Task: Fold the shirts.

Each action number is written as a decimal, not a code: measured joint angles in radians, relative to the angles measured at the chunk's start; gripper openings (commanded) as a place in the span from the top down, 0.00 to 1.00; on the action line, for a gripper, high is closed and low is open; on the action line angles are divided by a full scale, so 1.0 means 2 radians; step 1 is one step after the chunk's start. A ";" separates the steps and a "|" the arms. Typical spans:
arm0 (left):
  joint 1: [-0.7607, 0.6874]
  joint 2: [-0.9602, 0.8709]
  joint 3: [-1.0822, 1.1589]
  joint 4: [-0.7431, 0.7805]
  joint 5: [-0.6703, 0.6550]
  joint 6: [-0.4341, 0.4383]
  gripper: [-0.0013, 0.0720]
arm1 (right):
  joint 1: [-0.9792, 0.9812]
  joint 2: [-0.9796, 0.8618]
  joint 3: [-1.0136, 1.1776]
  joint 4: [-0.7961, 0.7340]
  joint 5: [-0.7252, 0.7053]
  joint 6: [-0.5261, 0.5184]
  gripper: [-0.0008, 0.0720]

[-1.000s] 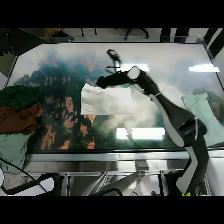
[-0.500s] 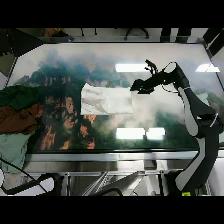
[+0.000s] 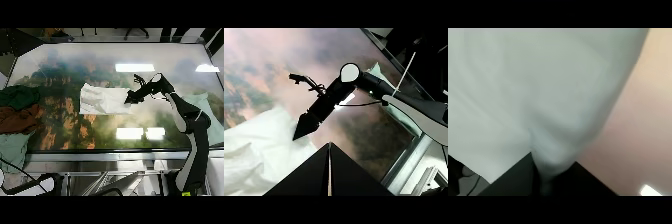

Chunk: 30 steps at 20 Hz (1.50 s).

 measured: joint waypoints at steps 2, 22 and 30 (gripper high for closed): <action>0.000 0.000 0.000 0.000 0.000 0.000 0.96 | 0.003 0.007 0.002 0.016 0.003 -0.009 0.96; 0.000 0.000 0.000 0.000 -0.001 0.006 0.96 | -0.328 0.210 0.120 0.037 -0.073 0.059 0.96; 0.000 0.000 0.000 0.001 -0.011 0.011 0.96 | -0.407 0.212 0.120 -0.019 -0.025 0.066 0.96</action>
